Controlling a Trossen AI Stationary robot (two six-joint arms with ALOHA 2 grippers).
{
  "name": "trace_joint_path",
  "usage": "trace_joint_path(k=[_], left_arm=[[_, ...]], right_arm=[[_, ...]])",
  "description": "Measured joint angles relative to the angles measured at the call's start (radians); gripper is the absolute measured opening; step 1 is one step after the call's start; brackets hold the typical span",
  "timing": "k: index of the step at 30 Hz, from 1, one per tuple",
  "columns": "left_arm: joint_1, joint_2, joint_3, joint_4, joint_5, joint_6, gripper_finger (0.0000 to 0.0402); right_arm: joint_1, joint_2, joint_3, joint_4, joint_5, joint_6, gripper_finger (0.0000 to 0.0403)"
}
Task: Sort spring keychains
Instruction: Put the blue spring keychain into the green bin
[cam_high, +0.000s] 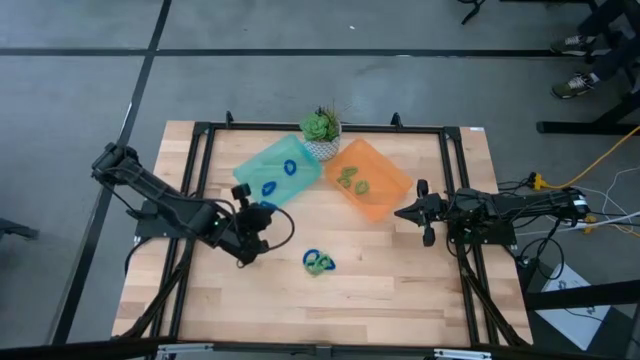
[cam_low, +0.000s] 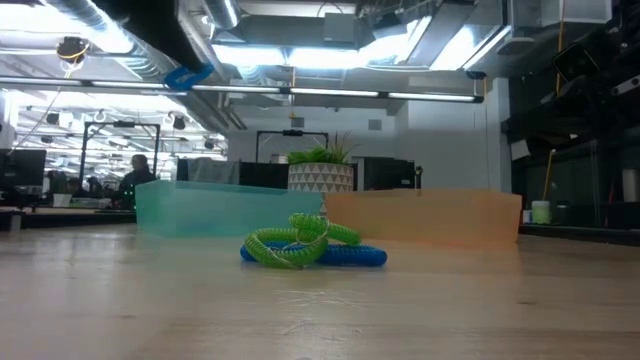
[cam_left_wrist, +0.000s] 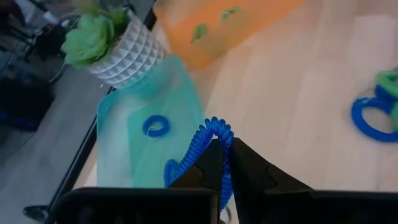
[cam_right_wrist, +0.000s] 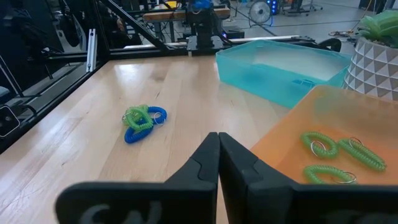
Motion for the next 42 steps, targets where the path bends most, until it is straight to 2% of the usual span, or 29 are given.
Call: trace_joint_path(k=[9,20,31,37,42], left_arm=[[0.074,0.000,0.000,0.000,-0.068,-0.023,0.0013],[0.232,0.000,0.000,-0.044,-0.094,-0.021,0.0013],[0.418,0.000,0.000,-0.055,-0.015,0.061,0.0013],[0.500,0.000,0.000,-0.053,-0.010,0.110,0.0013],[0.555,0.000,0.000,-0.050,0.033,0.164,0.0013]], right_arm=[[0.000,0.000,0.000,0.000,0.000,0.000,0.0007],[0.000,0.000,0.000,0.000,0.000,0.000,0.0007],[0.000,0.000,0.000,0.000,0.000,0.000,0.0007],[0.000,0.000,0.000,0.000,0.000,0.000,0.0007],[0.000,0.000,0.000,0.000,0.000,0.000,0.0007]])
